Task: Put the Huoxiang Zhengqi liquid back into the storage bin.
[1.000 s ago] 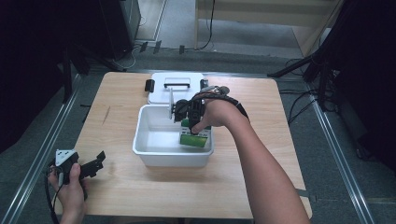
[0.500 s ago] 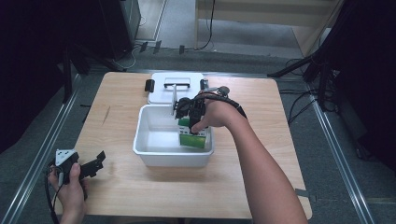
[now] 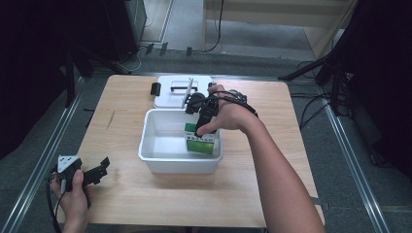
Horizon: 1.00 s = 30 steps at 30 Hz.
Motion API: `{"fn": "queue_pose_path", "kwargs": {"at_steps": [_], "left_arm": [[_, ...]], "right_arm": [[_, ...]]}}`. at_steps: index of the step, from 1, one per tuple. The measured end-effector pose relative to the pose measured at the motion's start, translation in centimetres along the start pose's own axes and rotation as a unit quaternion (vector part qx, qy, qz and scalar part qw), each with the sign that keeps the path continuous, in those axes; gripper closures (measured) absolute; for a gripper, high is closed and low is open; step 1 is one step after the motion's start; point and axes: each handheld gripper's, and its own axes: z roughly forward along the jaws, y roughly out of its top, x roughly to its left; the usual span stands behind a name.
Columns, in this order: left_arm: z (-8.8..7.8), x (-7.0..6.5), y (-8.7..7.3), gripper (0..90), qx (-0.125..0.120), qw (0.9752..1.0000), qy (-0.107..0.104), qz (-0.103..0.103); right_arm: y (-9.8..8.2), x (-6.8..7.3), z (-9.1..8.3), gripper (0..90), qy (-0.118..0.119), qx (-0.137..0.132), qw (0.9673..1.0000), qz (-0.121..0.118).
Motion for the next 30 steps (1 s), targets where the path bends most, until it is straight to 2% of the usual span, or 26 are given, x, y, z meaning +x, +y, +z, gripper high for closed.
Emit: {"fn": "queue_pose_path", "kwargs": {"at_steps": [4,5,6,7,11,13,15,18,20,21,25,28,30], "left_arm": [[0.0,0.0,0.0,0.0,0.0,1.0,0.001,0.0],[0.0,0.0,0.0,0.1,0.0,1.0,0.001,0.0],[0.0,0.0,0.0,0.0,0.001,1.0,0.0,0.0],[0.0,0.0,0.0,0.0,0.001,1.0,0.0,0.001],[0.0,-0.1,0.0,0.0,0.001,1.0,0.001,0.002],[0.1,-0.1,0.0,0.1,0.001,1.0,0.001,0.003],[0.1,-0.1,0.0,0.0,0.002,1.0,0.001,0.003],[0.0,-0.1,0.0,0.0,0.002,1.0,0.001,0.004],[0.1,-0.1,0.0,0.0,0.001,1.0,0.0,0.003],[0.1,-0.1,0.0,0.0,0.001,1.0,-0.001,0.002],[0.1,-0.1,0.0,0.0,0.002,1.0,-0.002,0.002],[0.1,-0.1,0.1,0.0,0.002,1.0,0.0,0.003],[0.1,-0.1,0.0,0.0,0.0,1.0,0.0,0.002]], "right_arm": [[-0.7,-0.1,-1.3,1.1,0.011,-0.054,0.9984,0.015],[-0.9,-0.3,-1.6,0.0,0.017,-0.071,0.997,0.027],[-1.4,-0.5,-2.0,0.0,0.017,-0.097,0.9939,0.049],[-1.4,-0.5,-2.0,0.0,0.017,-0.097,0.9939,0.049],[-2.3,-1.0,-2.9,0.0,0.009,-0.151,0.9845,0.089],[-2.8,-1.1,-3.3,0.0,-0.02,-0.176,0.9779,0.111],[-3.4,-1.3,-3.5,0.0,-0.026,-0.19,0.9742,0.12],[-4.3,-1.5,-3.7,0.0,-0.028,-0.203,0.9707,0.126],[-4.9,-1.6,-3.8,0.0,-0.037,-0.214,0.9665,0.136],[-5.2,-1.6,-3.8,0.0,-0.044,-0.22,0.9641,0.143],[-6.6,-1.8,-3.7,0.0,-0.063,-0.253,0.9488,0.178],[-7.7,-1.8,-3.6,0.0,-0.067,-0.268,0.9418,0.192],[-8.3,-1.8,-3.4,0.0,-0.069,-0.276,0.9387,0.194]]}}
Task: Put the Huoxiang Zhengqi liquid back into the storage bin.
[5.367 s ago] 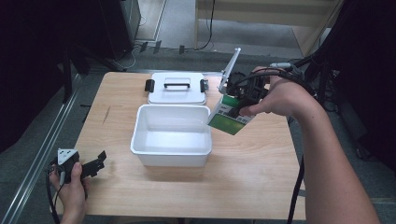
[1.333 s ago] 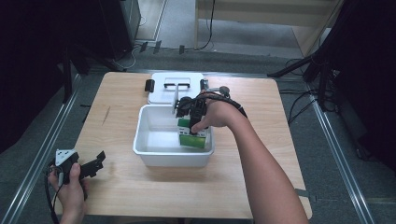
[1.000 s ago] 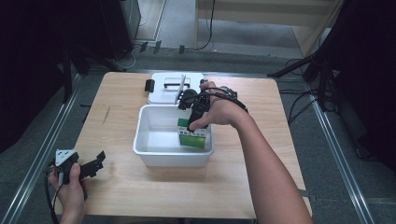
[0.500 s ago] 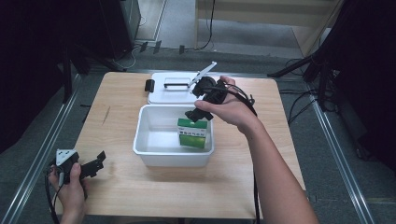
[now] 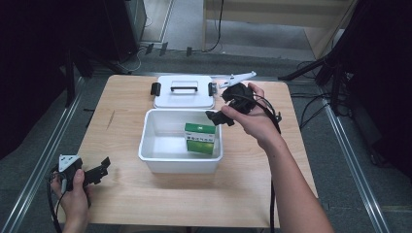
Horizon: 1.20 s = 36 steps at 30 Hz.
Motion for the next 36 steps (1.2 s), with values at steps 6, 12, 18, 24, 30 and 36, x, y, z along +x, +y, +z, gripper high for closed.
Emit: {"fn": "queue_pose_path", "kwargs": {"at_steps": [6,12,18,24,30,36], "left_arm": [[-0.1,0.0,0.0,0.0,0.001,1.0,-0.001,0.003],[-0.1,-0.1,-0.1,0.0,-0.001,1.0,-0.002,0.003],[-0.1,-0.1,-0.1,0.1,0.003,1.0,-0.003,0.003],[-0.1,0.0,-0.1,0.1,0.003,1.0,-0.005,0.003],[0.0,-0.1,0.0,0.0,0.005,1.0,-0.007,0.005],[0.0,-0.1,0.0,0.1,0.006,0.9999,-0.006,0.007]], "right_arm": [[-1.8,-0.4,-0.7,0.0,-0.024,-0.027,0.9988,0.034],[-3.6,-1.5,-1.3,0.0,-0.04,-0.043,0.996,0.067],[-5.5,-2.4,-1.9,0.0,-0.068,-0.057,0.9925,0.085],[-7.8,-3.1,-2.4,0.0,-0.097,-0.071,0.9871,0.105],[-10.4,-3.7,-2.7,0.0,-0.119,-0.076,0.9827,0.12],[-13.2,-4.2,-2.7,0.0,-0.128,-0.079,0.978,0.144]]}}
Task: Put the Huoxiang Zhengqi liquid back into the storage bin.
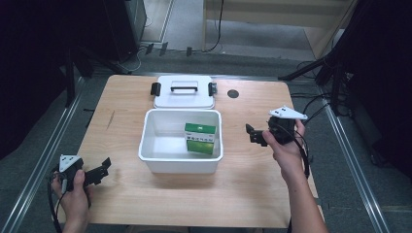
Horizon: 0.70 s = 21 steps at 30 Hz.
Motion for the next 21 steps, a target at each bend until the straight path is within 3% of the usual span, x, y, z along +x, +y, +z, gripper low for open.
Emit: {"fn": "queue_pose_path", "kwargs": {"at_steps": [21], "left_arm": [[0.1,-0.1,0.0,0.1,0.001,1.0,0.001,0.004]], "right_arm": [[-8.0,-3.6,-1.8,0.2,-0.022,-0.017,0.9985,0.047]]}}
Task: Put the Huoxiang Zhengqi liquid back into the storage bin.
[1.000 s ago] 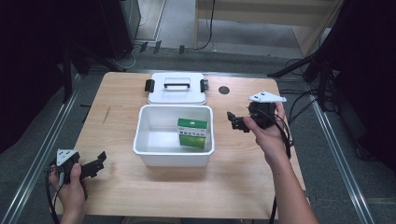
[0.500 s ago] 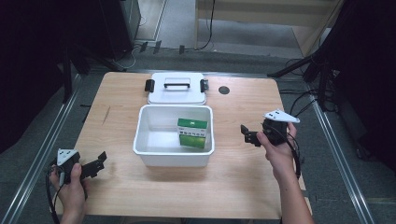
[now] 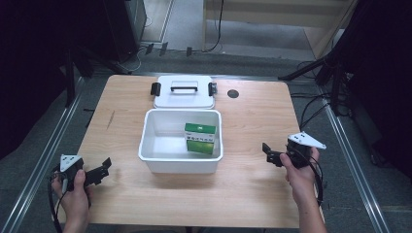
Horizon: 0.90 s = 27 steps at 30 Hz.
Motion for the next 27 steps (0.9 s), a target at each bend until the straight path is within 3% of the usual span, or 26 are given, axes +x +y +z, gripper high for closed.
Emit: {"fn": "queue_pose_path", "kwargs": {"at_steps": [4,7,12,22,27], "left_arm": [[0.0,-0.1,0.0,0.1,0.001,1.0,-0.001,0.001],[0.0,-0.1,0.0,0.0,0.002,1.0,0.001,0.003],[0.0,-0.1,0.0,0.0,0.002,1.0,0.001,-0.001],[-0.1,0.1,0.0,0.0,-0.001,1.0,-0.001,-0.004],[-0.1,0.1,0.0,0.0,-0.004,1.0,-0.004,-0.007]], "right_arm": [[-1.5,-0.7,-0.8,0.2,0.007,-0.007,0.9999,0.002],[-2.5,-1.4,-1.4,0.2,0.0,-0.008,1.0,0.002],[-4.2,-2.7,-2.2,0.2,-0.014,-0.004,0.9997,0.021],[-7.5,-3.5,-3.5,0.2,-0.024,0.009,0.9994,0.025],[-8.8,-4.4,-5.0,0.2,-0.026,-0.005,0.9986,0.047]]}}
